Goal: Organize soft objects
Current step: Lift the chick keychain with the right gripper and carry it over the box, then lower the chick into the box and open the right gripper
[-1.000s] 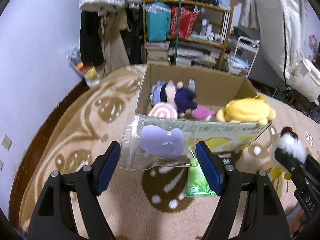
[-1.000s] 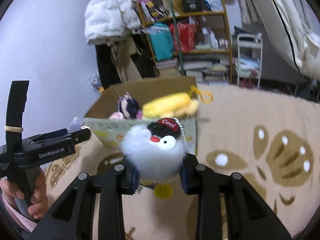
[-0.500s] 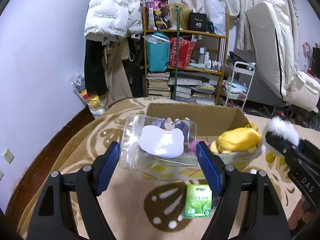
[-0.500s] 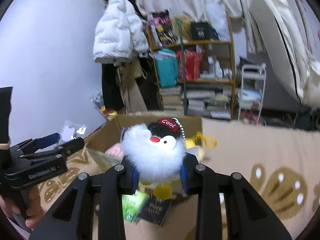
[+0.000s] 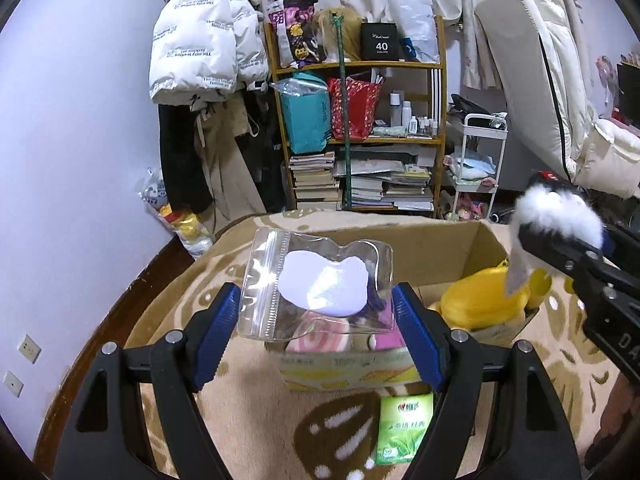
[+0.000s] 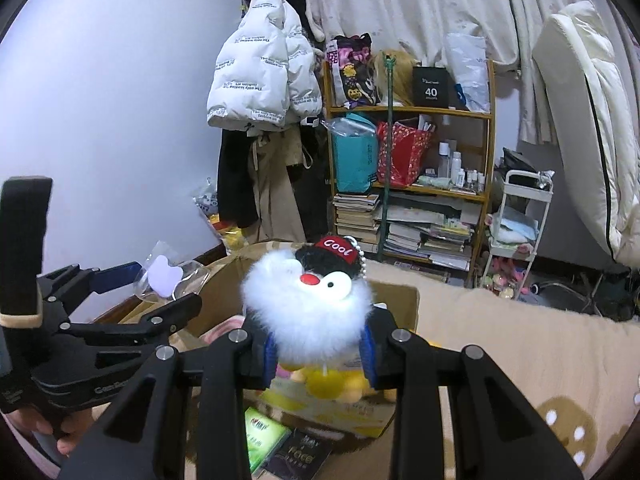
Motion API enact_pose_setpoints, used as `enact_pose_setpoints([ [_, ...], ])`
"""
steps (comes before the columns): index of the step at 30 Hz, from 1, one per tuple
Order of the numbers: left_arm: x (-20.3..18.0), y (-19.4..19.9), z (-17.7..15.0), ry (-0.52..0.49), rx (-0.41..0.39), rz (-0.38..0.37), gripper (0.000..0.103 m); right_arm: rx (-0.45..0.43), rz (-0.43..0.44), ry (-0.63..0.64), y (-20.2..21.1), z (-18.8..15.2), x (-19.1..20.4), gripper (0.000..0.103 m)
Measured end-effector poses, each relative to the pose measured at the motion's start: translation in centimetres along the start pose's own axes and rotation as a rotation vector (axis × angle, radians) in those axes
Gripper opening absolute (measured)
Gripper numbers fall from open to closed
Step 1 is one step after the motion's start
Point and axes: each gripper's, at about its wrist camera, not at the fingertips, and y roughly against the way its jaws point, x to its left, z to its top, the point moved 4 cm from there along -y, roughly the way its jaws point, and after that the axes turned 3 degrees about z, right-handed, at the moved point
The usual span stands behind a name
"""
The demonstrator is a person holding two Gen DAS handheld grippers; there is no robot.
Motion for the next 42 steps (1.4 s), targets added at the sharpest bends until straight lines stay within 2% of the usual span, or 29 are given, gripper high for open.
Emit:
enact_pose_setpoints([
  [8,-0.2,-2.4,0.4,-0.037,0.022,0.026,0.077,0.019,0.012,0.053,-3.0,0.9,-0.6,0.034],
  [12,-0.1,-4.1,-0.1,-0.013,0.063,0.013,0.077,0.034,0.064,-0.002,-3.9,0.5,-1.1,0.035],
  [20,0.0,-5.7,-0.8,-0.002,0.100,-0.004,0.077,0.098,0.062,-0.023,-6.1,-1.2,-1.5,0.035],
  [30,-0.3,-6.2,-1.2,-0.013,0.106,0.000,0.077,0.169,0.059,-0.066,-7.2,-2.8,-2.5,0.039],
  [33,-0.1,-6.3,-1.2,-0.008,0.115,0.006,0.077,0.177,0.058,-0.069,-7.2,-3.0,-2.5,0.043],
  [37,0.2,-6.6,-1.5,0.008,0.146,0.003,0.078,0.177,0.051,-0.076,-7.0,-3.1,-2.6,0.056],
  [39,0.4,-6.7,-1.6,0.013,0.153,0.007,0.078,0.168,0.051,-0.086,-6.6,-3.1,-2.8,0.059],
  [42,0.8,-6.8,-1.8,0.025,0.165,0.012,0.084,0.165,0.045,-0.088,-6.2,-3.0,-2.9,0.066],
])
